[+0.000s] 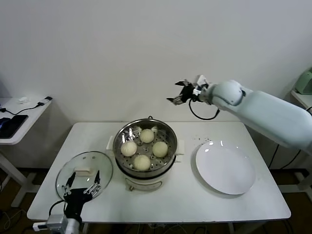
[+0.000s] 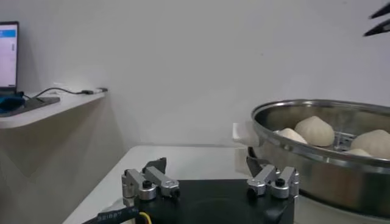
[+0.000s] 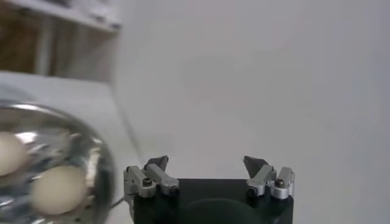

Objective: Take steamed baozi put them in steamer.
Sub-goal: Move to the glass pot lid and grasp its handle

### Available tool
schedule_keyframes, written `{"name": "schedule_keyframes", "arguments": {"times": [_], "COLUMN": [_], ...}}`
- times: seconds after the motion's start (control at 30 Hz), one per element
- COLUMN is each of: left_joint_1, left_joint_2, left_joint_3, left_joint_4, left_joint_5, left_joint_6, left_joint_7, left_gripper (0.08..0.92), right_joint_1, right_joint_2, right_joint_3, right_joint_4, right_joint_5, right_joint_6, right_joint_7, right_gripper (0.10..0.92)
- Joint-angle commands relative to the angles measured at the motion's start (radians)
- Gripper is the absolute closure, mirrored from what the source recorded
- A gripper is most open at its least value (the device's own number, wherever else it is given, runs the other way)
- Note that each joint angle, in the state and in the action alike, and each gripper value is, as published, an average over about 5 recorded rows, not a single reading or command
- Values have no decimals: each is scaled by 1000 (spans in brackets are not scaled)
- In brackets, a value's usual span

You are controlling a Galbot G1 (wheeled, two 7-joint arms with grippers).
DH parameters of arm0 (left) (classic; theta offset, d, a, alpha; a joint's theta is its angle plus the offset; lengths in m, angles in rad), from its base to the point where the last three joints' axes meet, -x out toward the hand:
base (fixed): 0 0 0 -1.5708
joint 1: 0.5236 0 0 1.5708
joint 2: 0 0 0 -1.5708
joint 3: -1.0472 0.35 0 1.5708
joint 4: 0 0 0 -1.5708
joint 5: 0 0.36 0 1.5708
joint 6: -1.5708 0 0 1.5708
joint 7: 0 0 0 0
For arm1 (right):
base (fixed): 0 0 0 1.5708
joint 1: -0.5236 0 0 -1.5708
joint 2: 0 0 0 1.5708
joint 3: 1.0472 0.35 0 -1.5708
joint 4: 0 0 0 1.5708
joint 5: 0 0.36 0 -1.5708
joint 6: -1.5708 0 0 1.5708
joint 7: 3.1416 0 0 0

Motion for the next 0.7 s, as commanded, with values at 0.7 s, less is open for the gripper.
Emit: {"name": "schedule_keyframes", "arguments": {"times": [0.7], "left_joint_1": [-37], "left_joint_2": [37], "left_joint_3": [-26], "left_joint_4": [158], "left_joint_5": [272], "left_joint_6": [-205], "left_joint_7": [-94], "left_gripper": [177], "right_joint_1": [-1629], "right_joint_2": [410], "right_joint_3": [1400], "right_joint_4": [197], "right_joint_5": [-417], "right_joint_6": [538], "right_joint_7": [137], "right_gripper": [203]}}
